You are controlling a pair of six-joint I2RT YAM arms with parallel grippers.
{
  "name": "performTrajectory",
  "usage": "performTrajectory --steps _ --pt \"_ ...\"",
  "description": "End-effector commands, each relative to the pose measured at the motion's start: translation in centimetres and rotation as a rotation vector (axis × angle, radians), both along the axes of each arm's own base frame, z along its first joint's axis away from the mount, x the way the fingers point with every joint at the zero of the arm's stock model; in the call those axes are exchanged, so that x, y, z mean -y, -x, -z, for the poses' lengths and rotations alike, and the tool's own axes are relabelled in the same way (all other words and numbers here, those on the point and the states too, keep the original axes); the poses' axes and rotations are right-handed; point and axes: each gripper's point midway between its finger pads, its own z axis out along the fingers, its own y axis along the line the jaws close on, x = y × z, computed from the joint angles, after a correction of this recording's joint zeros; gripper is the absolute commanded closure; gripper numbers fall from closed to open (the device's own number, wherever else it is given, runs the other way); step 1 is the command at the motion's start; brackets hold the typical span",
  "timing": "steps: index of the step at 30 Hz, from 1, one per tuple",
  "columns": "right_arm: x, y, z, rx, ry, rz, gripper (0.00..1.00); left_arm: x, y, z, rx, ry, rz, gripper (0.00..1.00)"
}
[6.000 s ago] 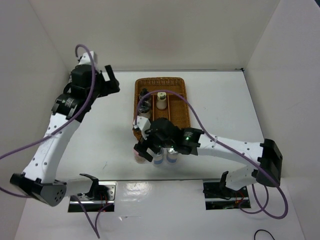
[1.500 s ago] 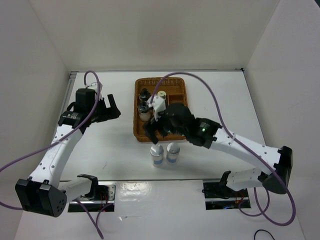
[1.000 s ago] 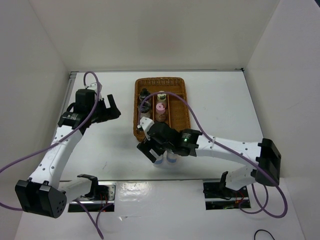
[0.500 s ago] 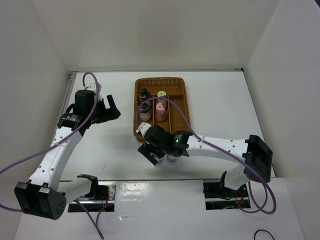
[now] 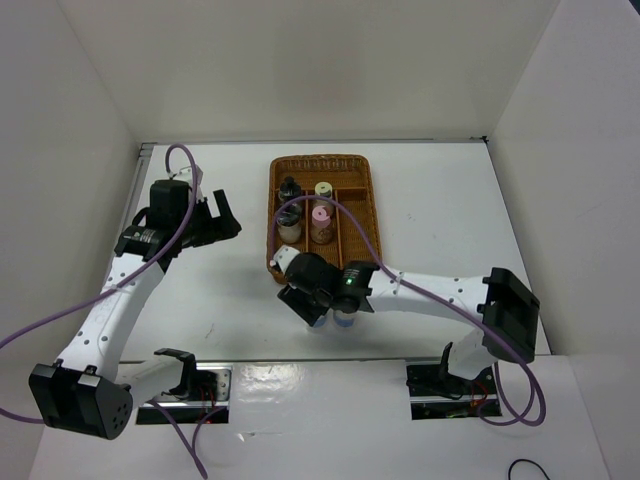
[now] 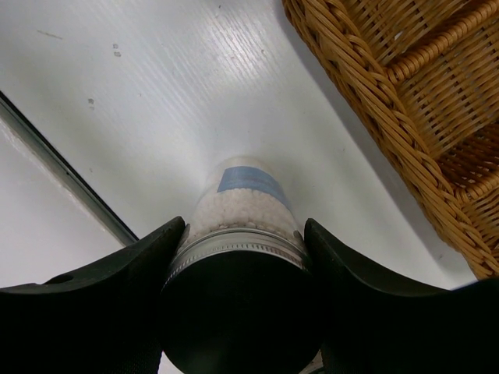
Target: Organize the condiment bottles
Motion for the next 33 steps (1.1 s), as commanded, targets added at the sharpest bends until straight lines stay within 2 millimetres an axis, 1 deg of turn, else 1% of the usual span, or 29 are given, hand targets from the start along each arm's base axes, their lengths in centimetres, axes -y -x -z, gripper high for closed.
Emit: performTrajectory --steps 1,2,3,4,5,7,8,9,10,11,12,13,15,16,18,19,20,22,23,24,25,26,27,28,29,30,32,33 --pt "-0.7 -0.4 -2.4 0.026 -0.028 0.009 0.62 -0.4 -0.5 -0.6 0.041 -0.014 -0.008 0.01" --pt "-1.5 -0.7 -4.1 0.044 -0.071 0.010 0.62 -0.4 -0.5 -0.6 0.041 -0.014 -0.008 0.01" --pt "-1.3 -1.1 -5.8 0.074 -0.096 0.025 0.62 -0.4 -0.5 -0.6 0.041 -0.014 -0.008 0.01" --pt "-1.3 -1.2 -6.9 0.090 -0.113 0.032 0.62 -0.4 -0.6 -0.9 0.050 -0.013 -0.008 0.01" --pt "-1.8 -1.7 -9.1 0.117 -0.161 0.040 0.62 -0.4 -0.6 -0.9 0.050 -0.013 -0.008 0.01" --pt "-1.3 -2.1 -11.8 0.158 -0.199 0.063 0.62 -0.4 -0.6 -0.9 0.050 -0.013 -0.008 0.01" --pt "-1.6 -2.4 -13.9 0.184 -0.244 0.074 0.62 -0.4 -0.5 -1.2 0.059 -0.012 -0.008 0.01" --pt "-1.1 -2.9 -14.9 0.200 -0.256 0.093 0.62 -0.4 -0.5 -1.2 0.059 -0.012 -0.008 0.01" --pt "-0.4 -3.9 -17.0 0.237 -0.287 0.136 0.62 -0.4 -0.5 -1.2 0.059 -0.012 -0.008 0.01" --pt "0.2 -4.6 -17.9 0.261 -0.296 0.155 0.62 -0.4 -0.5 -1.2 0.059 -0.012 -0.008 0.01" --pt "0.9 -5.3 -18.3 0.273 -0.298 0.171 0.62 -0.4 -0.5 -1.2 0.059 -0.012 -0.008 0.01" --pt "2.3 -7.2 -19.3 0.299 -0.313 0.227 0.62 -0.3 -0.5 -1.2 0.058 -0.006 -0.001 0.01" --pt "4.3 -9.4 -20.5 0.335 -0.332 0.293 0.62 -0.3 -0.3 -1.1 0.049 -0.007 -0.001 0.01" --pt "6.3 -11.5 -20.9 0.359 -0.322 0.359 0.62 -0.3 -0.3 -1.7 0.067 -0.005 -0.001 0.01" --pt "8.2 -13.6 -22.3 0.397 -0.339 0.428 0.62 -0.3 -0.3 -1.7 0.067 -0.005 -0.001 0.01" --pt "9.2 -14.4 -22.7 0.415 -0.334 0.452 0.62 -0.3 -0.3 -1.7 0.067 -0.005 -0.001 0.01" --pt "10.6 -16.1 -22.9 0.439 -0.333 0.501 0.62 -0.3 -0.3 -1.7 0.067 -0.005 -0.001 0.01" --pt "11.9 -17.9 -23.6 0.466 -0.336 0.560 0.62 -0.3 -0.3 -1.7 0.067 -0.005 -0.001 0.01" --pt "13.4 -19.2 -23.3 0.473 -0.323 0.607 0.62 -0.3 -0.3 -1.7 0.067 -0.005 -0.001 0.01" --pt "13.6 -20.4 -23.3 0.482 -0.324 0.628 0.62 -0.3 -0.3 -1.7 0.067 -0.005 -0.001 0.01" --pt "14.7 -21.5 -23.4 0.494 -0.323 0.664 0.62 -0.3 -0.4 -1.5 0.058 -0.006 -0.001 0.01" --pt "14.4 -22.0 -23.0 0.492 -0.320 0.665 0.62 -0.2 -0.6 -1.6 0.069 -0.004 -0.001 0.01" --pt "14.6 -23.5 -22.3 0.491 -0.311 0.674 0.62 -0.2 -0.6 -1.6 0.069 -0.004 -0.001 0.01" --pt "14.6 -24.2 -22.2 0.494 -0.311 0.683 0.62 -0.5 -0.7 -1.6 0.069 -0.005 -0.010 0.01" --pt "14.4 -25.6 -21.3 0.497 -0.296 0.687 0.62 -0.5 -0.8 -1.3 0.058 -0.006 -0.010 0.01" --pt "14.1 -26.2 -20.7 0.494 -0.293 0.686 0.62 -0.5 -1.0 -1.5 0.067 -0.005 -0.010 0.01" --pt "13.8 -27.7 -20.4 0.510 -0.278 0.680 0.62 -0.5 -1.1 -1.2 0.056 -0.006 -0.010 0.01" --pt "13.1 -28.9 -18.9 0.498 -0.263 0.679 0.62 -0.5 -1.2 -0.8 0.044 -0.008 -0.010 0.01"
